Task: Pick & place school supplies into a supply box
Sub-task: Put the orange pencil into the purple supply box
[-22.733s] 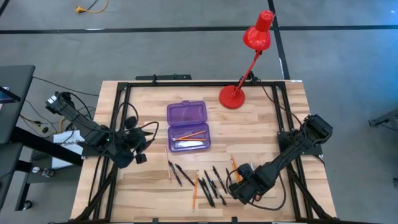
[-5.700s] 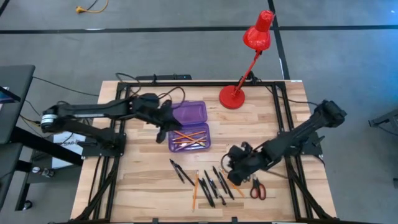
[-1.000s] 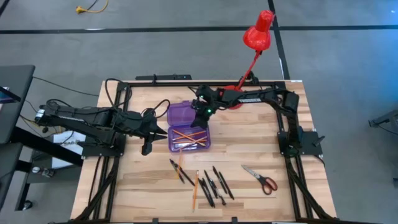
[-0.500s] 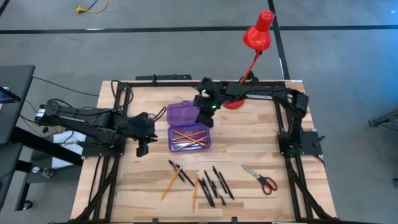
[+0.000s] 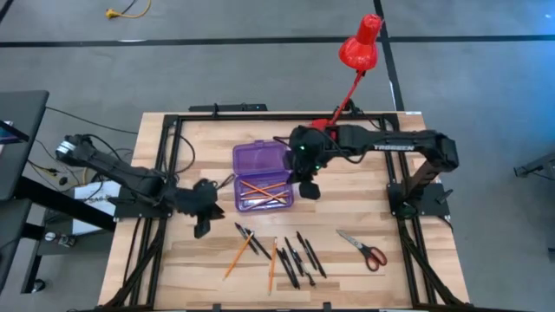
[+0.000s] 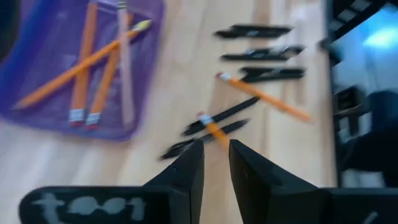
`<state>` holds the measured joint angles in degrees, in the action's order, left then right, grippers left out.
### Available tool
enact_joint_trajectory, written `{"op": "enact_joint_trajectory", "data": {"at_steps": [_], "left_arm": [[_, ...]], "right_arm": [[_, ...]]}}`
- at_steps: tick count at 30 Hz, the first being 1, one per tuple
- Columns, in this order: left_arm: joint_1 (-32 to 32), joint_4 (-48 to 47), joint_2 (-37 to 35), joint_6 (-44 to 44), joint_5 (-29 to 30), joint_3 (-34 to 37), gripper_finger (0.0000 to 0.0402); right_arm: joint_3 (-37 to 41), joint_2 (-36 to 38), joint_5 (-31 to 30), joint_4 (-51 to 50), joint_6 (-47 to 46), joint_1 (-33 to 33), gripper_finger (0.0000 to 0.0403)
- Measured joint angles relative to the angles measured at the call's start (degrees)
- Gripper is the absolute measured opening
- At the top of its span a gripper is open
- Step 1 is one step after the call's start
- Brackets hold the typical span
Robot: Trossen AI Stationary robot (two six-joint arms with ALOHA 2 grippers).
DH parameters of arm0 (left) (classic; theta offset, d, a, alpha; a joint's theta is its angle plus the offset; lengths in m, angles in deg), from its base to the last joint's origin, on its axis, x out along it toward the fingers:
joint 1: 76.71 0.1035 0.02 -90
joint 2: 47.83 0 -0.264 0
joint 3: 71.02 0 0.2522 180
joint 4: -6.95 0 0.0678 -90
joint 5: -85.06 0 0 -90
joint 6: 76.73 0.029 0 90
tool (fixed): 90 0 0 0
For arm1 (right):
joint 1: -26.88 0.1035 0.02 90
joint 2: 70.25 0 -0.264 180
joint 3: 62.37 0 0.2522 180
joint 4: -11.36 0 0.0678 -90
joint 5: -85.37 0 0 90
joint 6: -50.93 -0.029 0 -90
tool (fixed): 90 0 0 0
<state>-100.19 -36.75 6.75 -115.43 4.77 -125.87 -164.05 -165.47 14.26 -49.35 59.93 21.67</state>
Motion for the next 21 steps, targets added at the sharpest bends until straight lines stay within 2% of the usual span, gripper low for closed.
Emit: {"op": "enact_joint_trajectory", "data": {"at_steps": [4,7,11,16,21], "left_arm": [[-4.44,10.32,2.30,-6.28,3.75,3.73,0.0063],[-7.85,12.56,6.47,-8.64,5.78,4.55,0.0063],[-10.23,13.77,13.49,-12.39,5.81,4.58,0.0063],[-11.16,19.67,21.95,-15.04,4.18,4.45,0.0063],[-11.51,24.66,27.45,-15.09,4.30,4.36,0.0071]], "right_arm": [[0.02,1.04,-0.13,-4.95,0.56,0.78,0.0025],[0.02,1.35,-0.64,-8.03,0.54,1.07,0.0060],[0.07,1.32,-2.27,-10.63,-1.07,1.11,0.0112],[1.33,1.26,-5.04,-10.95,-3.65,2.05,0.0171],[1.90,1.74,-8.93,-11.43,-6.55,4.34,0.0211]]}}
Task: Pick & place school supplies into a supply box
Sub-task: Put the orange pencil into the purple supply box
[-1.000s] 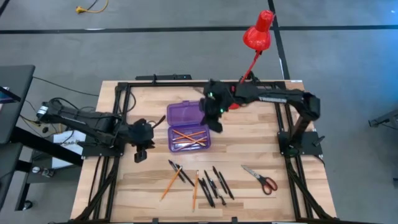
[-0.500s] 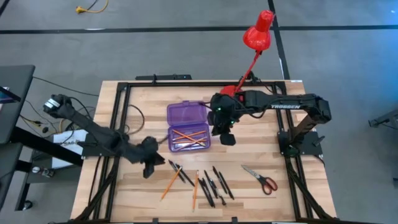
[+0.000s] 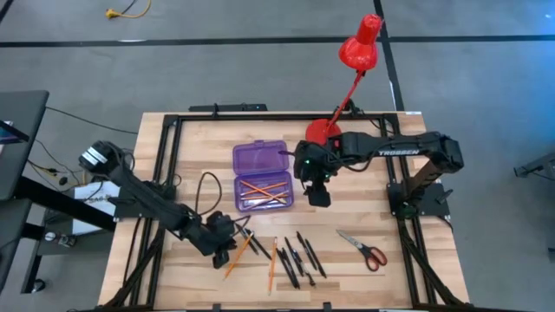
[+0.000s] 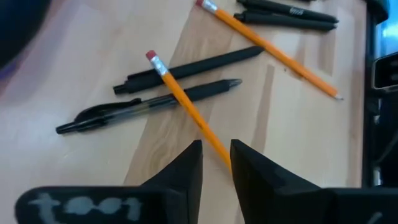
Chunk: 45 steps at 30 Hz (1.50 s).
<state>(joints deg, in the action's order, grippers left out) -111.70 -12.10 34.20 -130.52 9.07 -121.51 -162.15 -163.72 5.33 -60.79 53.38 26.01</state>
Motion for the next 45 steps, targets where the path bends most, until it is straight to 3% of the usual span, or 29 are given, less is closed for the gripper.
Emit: {"op": "enact_joint_trajectory", "data": {"at_steps": [8,14,19,27,45], "left_arm": [[0.05,2.00,1.59,-1.95,4.29,-0.02,0.0132],[0.15,2.61,1.59,-1.96,4.41,-0.02,0.0159],[0.15,3.66,1.59,0.78,4.36,-0.09,0.0158],[0.17,3.01,2.80,1.81,4.24,-0.07,0.0151],[0.20,5.51,14.43,2.56,2.81,-5.42,0.0150]], "right_arm": [[0.04,-0.02,-6.04,-0.17,-3.87,4.07,0.0215],[0.04,0.26,-9.80,-2.47,-5.88,5.82,0.0202],[0.31,0.26,-13.17,-5.00,-6.14,6.57,0.0197],[5.15,0.99,-13.14,-2.67,-9.67,6.53,0.0198],[6.36,0.94,-13.08,-0.39,-10.57,7.59,0.0194]]}}
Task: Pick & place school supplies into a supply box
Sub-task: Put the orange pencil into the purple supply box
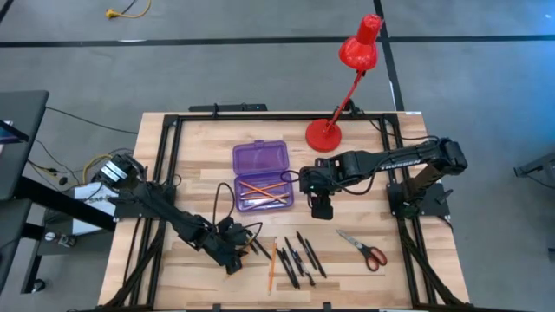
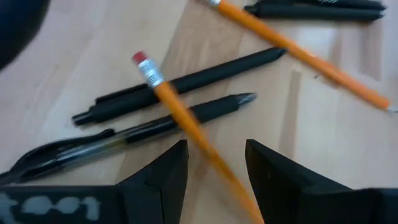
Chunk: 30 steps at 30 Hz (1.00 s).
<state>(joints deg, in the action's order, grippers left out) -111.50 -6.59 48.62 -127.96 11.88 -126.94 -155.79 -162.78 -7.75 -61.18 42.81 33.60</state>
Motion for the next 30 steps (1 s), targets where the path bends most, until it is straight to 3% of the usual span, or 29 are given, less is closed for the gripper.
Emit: {"op": "enact_joint_trajectory", "data": {"at_steps": [11,19,30], "left_arm": [[0.09,-11.92,3.56,-5.22,0.43,-5.44,0.0137],[0.17,-14.48,3.60,-4.15,0.75,-5.99,0.0017],[0.24,-17.42,3.98,-1.00,-0.69,-9.04,0.0007]], "right_arm": [[-0.04,0.00,0.02,0.57,0.04,0.02,0.0194],[-0.04,0.00,0.02,0.57,-0.14,0.02,0.0194],[-0.04,0.00,0.04,-0.10,-0.92,0.88,0.0194]]}}
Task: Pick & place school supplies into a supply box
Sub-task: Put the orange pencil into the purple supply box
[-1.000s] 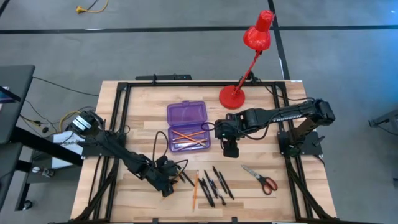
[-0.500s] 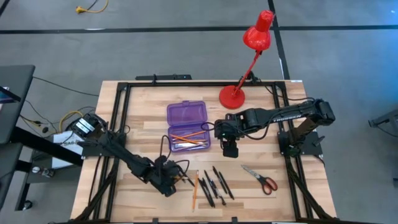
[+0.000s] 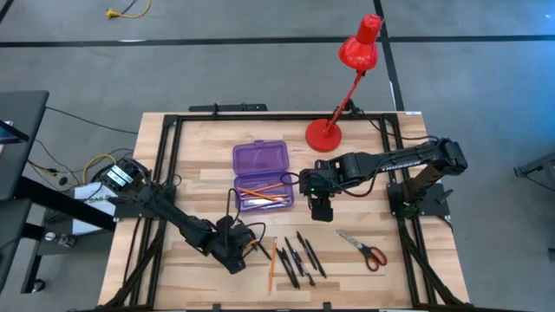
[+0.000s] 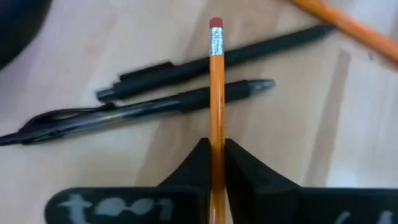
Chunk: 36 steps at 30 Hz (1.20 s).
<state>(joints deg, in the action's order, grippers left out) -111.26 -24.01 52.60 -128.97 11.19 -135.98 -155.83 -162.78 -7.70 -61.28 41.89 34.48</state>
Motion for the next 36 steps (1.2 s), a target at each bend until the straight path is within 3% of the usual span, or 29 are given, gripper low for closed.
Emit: {"op": "enact_joint_trajectory", "data": {"at_steps": [5,14,20,25,32,36], "left_arm": [[0.00,-8.50,0.02,4.89,-3.19,-5.36,0.0013],[1.54,-25.26,-0.42,11.45,-1.60,-14.32,0.0010],[4.16,-26.07,-3.61,13.48,-0.29,-15.46,0.0009],[8.35,-27.16,-7.36,15.94,4.15,-15.46,0.0010],[20.00,-26.26,-8.75,26.24,5.09,-15.13,0.0010],[27.44,-20.34,-8.51,32.65,3.76,-15.13,0.0010]], "right_arm": [[0.00,0.00,-0.06,-2.78,-0.69,0.02,0.0194],[0.00,0.00,-0.15,-3.50,-2.12,-0.29,0.0194],[0.00,0.00,-0.20,-4.85,-3.27,-0.26,0.0194],[1.11,0.02,-0.19,-6.07,-4.65,-0.07,0.0194],[4.68,-0.02,-0.04,-5.65,-8.18,0.93,0.0194],[5.98,-0.02,-0.02,-4.64,-11.38,2.44,0.0194]]}}
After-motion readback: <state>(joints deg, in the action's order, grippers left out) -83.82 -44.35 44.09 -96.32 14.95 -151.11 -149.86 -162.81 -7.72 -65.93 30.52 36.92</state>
